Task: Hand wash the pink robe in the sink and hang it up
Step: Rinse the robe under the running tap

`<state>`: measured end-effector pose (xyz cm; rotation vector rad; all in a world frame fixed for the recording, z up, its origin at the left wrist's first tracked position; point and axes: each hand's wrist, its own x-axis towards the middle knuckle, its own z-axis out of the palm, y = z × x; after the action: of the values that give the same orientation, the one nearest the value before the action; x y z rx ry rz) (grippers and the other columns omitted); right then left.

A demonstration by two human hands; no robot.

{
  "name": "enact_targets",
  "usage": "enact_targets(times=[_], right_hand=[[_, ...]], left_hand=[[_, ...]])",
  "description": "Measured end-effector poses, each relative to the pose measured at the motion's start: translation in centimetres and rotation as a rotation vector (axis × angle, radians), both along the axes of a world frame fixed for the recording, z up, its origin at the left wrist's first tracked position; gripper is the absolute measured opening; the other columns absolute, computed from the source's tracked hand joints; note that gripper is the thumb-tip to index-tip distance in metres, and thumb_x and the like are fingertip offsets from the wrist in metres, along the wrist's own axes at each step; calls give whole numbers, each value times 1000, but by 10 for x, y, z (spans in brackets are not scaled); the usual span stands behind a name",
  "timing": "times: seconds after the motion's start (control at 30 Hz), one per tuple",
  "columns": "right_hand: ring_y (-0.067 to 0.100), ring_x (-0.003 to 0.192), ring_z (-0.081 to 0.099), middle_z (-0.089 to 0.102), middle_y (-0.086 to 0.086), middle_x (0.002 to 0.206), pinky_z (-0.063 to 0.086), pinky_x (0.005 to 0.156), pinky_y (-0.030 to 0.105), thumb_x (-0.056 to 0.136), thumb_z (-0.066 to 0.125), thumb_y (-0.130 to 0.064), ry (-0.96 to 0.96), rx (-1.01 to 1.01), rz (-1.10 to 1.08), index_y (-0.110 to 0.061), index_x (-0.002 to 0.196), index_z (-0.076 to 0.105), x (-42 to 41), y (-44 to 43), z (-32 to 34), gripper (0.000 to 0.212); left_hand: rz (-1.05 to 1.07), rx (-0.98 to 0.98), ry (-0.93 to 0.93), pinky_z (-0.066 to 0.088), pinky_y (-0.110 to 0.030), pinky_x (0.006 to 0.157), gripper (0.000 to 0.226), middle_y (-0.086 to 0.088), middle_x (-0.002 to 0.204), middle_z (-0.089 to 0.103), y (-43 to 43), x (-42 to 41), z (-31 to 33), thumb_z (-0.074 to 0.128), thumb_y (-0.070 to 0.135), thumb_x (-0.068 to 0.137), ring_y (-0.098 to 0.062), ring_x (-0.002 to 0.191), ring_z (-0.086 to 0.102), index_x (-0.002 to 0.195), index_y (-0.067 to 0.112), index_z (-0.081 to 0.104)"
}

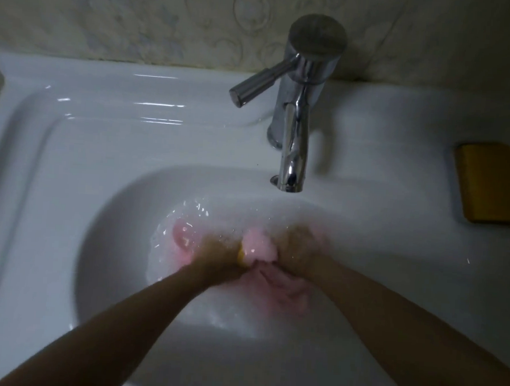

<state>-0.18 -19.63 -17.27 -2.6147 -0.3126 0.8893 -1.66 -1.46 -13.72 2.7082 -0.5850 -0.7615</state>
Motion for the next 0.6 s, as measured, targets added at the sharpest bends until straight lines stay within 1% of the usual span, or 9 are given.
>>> enact_targets(times=[0.03,0.07,0.17,0.27,0.33,0.43,0.47,0.53,0.6], right_hand=[[29,123,49,55,9,129,38,101,38,91,55,-38,-32,-77,19,-16,126,56,4,2,5,41],[29,115,55,60,7,120,44,95,38,86,58,-45,-31,-68,-33,-19,119,61,8,4,15,41],[23,100,61,63,-1,103,50,84,38,68,73,-53,-20,161,-138,-23,107,63,18,-2,47,50],[15,108,54,55,-8,116,46,92,39,55,80,-58,-48,275,-84,-29,126,51,7,-22,85,82],[14,112,54,56,-8,125,46,95,37,62,73,-64,-14,263,-75,-39,134,40,-12,-34,103,82],[25,113,53,56,1,127,45,96,41,64,45,-85,-305,153,-96,-42,135,40,-41,-39,100,83],[33,120,49,50,9,136,41,97,49,64,36,-89,-383,65,-19,-40,140,36,-50,-39,88,90],[42,131,39,32,17,150,33,97,64,66,27,-90,-361,-51,135,-38,147,24,-65,-31,55,97],[40,131,40,30,16,152,35,101,60,66,31,-90,-331,-71,184,-36,146,32,-74,-22,32,96]], left_hand=[[13,42,40,46,-22,72,43,6,84,59,1,6,-1,32,45,97,-17,91,62,117,16,57],[47,70,158,46,-23,76,39,6,87,58,0,12,5,42,44,94,-18,96,61,118,16,55],[157,-140,237,45,-35,88,76,-2,121,53,8,25,22,64,60,68,-22,111,53,128,19,44],[121,-247,114,41,-30,82,98,8,120,46,17,14,56,45,84,54,-13,103,49,132,25,36],[82,-252,-20,42,-28,78,91,10,113,53,22,-1,73,31,85,62,-13,94,56,133,28,36],[-27,-92,-291,49,-42,80,87,-8,115,60,25,-27,55,36,81,70,-30,96,62,135,22,38],[-58,1,-285,49,-54,83,92,-16,125,54,23,-36,41,42,79,67,-38,108,58,139,21,34],[-70,90,-195,41,-71,84,105,-20,145,35,17,-54,13,43,81,61,-45,125,44,146,20,28],[-44,78,-136,44,-69,81,108,-16,153,24,13,-68,-9,40,84,61,-42,130,39,148,21,26]])
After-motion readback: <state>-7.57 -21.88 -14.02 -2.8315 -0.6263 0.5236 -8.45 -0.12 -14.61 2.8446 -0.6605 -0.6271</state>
